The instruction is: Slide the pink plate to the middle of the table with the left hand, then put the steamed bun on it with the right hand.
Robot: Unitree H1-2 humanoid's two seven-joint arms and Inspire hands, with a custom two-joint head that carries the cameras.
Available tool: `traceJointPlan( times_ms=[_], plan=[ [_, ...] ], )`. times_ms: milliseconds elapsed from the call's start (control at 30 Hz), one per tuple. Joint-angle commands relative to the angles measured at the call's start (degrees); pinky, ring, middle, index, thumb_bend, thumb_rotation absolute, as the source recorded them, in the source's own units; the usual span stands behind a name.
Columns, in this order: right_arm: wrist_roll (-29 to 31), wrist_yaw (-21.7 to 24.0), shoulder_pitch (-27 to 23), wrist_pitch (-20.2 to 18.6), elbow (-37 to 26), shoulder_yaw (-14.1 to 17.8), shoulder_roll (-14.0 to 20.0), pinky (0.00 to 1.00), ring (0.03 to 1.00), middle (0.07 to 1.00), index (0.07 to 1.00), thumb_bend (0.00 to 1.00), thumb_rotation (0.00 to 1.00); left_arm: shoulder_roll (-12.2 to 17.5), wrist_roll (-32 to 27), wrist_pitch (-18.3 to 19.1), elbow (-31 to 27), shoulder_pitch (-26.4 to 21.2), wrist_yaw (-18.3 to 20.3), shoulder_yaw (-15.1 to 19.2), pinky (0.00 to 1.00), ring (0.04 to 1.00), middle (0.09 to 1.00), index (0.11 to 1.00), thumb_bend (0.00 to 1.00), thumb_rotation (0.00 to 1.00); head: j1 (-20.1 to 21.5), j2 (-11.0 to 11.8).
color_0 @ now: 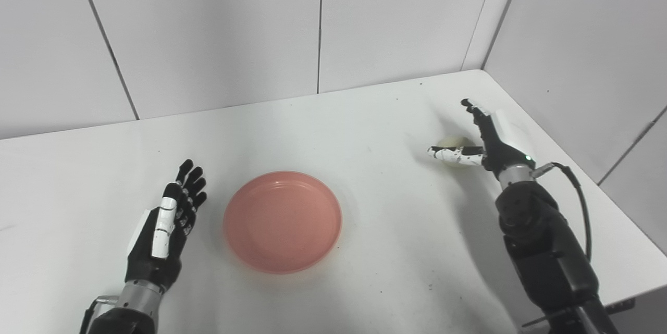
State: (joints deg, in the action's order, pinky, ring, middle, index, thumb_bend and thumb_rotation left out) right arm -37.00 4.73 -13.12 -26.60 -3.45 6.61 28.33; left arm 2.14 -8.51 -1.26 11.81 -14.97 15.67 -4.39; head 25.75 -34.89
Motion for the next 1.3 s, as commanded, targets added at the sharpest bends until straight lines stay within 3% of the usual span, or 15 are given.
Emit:
traceJointPlan(
  times_ms=[0, 200, 400, 600, 733, 867, 900, 933, 967, 1067, 1267],
  plan=[
    [-0.62, -2.01, -2.29, 1.92, 0.04, -0.19, 2.10, 0.73, 0.833, 0.881, 0.876, 0.80, 0.43, 0.87, -0.13, -1.51, 1.15, -0.30, 0.60, 0.29, 0.99, 0.993, 0.991, 0.979, 0.63, 1.00, 0.01, -0.04],
    [0.19, -1.96, -2.63, 0.77, 2.14, -0.93, 2.09, 0.72, 0.844, 0.890, 0.881, 0.82, 0.38, 1.00, 0.04, -1.62, 0.93, -0.37, 0.71, 0.08, 0.98, 0.991, 0.987, 0.977, 0.64, 1.00, 0.11, -0.08],
    [1.01, -3.75, -3.02, 1.36, 4.85, -0.68, 1.44, 0.67, 0.822, 0.880, 0.872, 0.82, 0.21, 0.95, -0.15, -1.29, 0.21, -0.17, 0.56, 0.11, 0.98, 0.993, 0.990, 0.982, 0.63, 1.00, 0.26, -0.19],
    [-0.14, -5.81, -2.97, 0.16, 5.30, -1.14, 0.95, 0.65, 0.791, 0.857, 0.849, 0.76, 0.05, 1.15, -0.77, -0.43, -0.16, -0.07, 1.11, 0.12, 0.99, 0.999, 0.998, 0.986, 0.62, 1.00, 0.36, -0.32],
    [1.34, -9.45, -3.02, 2.03, 6.85, 0.01, 0.03, 0.63, 0.766, 0.837, 0.818, 0.72, 0.00, 1.12, -0.71, -0.78, -0.13, -0.03, 1.13, 0.14, 0.98, 0.998, 0.997, 0.983, 0.62, 1.00, 0.36, -0.32],
    [2.94, -13.88, -3.00, 4.25, 7.27, 1.30, -1.18, 0.43, 0.532, 0.674, 0.696, 0.58, 0.00, 1.22, -0.30, -0.61, -0.75, 0.13, 0.86, -0.03, 0.97, 0.991, 0.991, 0.979, 0.62, 1.00, 0.33, -0.64],
    [3.30, -14.97, -3.07, 4.72, 7.46, 1.69, -1.49, 0.42, 0.519, 0.666, 0.690, 0.57, 0.00, 1.18, -0.28, -0.34, -1.08, 0.22, 0.75, -0.05, 0.97, 0.990, 0.991, 0.979, 0.62, 1.00, 0.32, -0.65],
    [3.53, -15.65, -3.13, 5.01, 7.63, 1.90, -1.64, 0.34, 0.437, 0.562, 0.656, 0.56, 0.00, 1.13, -0.26, -0.18, -1.28, 0.27, 0.66, -0.07, 0.97, 0.989, 0.990, 0.978, 0.61, 1.00, 0.25, -0.66],
    [3.96, -16.52, -3.24, 5.18, 7.66, 2.43, -2.05, 0.32, 0.409, 0.527, 0.645, 0.55, 0.00, 1.12, -0.52, 0.16, -1.39, 0.31, 0.78, -0.04, 0.97, 0.989, 0.989, 0.977, 0.61, 1.00, 0.24, -0.69],
    [4.80, -18.59, -3.45, 6.02, 7.98, 3.10, -2.42, 0.19, 0.274, 0.480, 0.549, 0.55, 0.00, 1.18, -0.63, -0.14, -0.67, 0.21, 0.94, 0.00, 0.99, 0.998, 0.995, 0.982, 0.62, 1.00, 0.23, -0.75],
    [5.31, -20.94, -3.96, 7.61, 9.58, 3.11, -2.23, 0.20, 0.271, 0.474, 0.493, 0.53, 0.00, 1.15, -1.06, 0.17, -0.86, 0.11, 1.32, -0.12, 1.00, 1.000, 1.000, 0.985, 0.61, 1.00, -0.12, -0.72]
  ],
)
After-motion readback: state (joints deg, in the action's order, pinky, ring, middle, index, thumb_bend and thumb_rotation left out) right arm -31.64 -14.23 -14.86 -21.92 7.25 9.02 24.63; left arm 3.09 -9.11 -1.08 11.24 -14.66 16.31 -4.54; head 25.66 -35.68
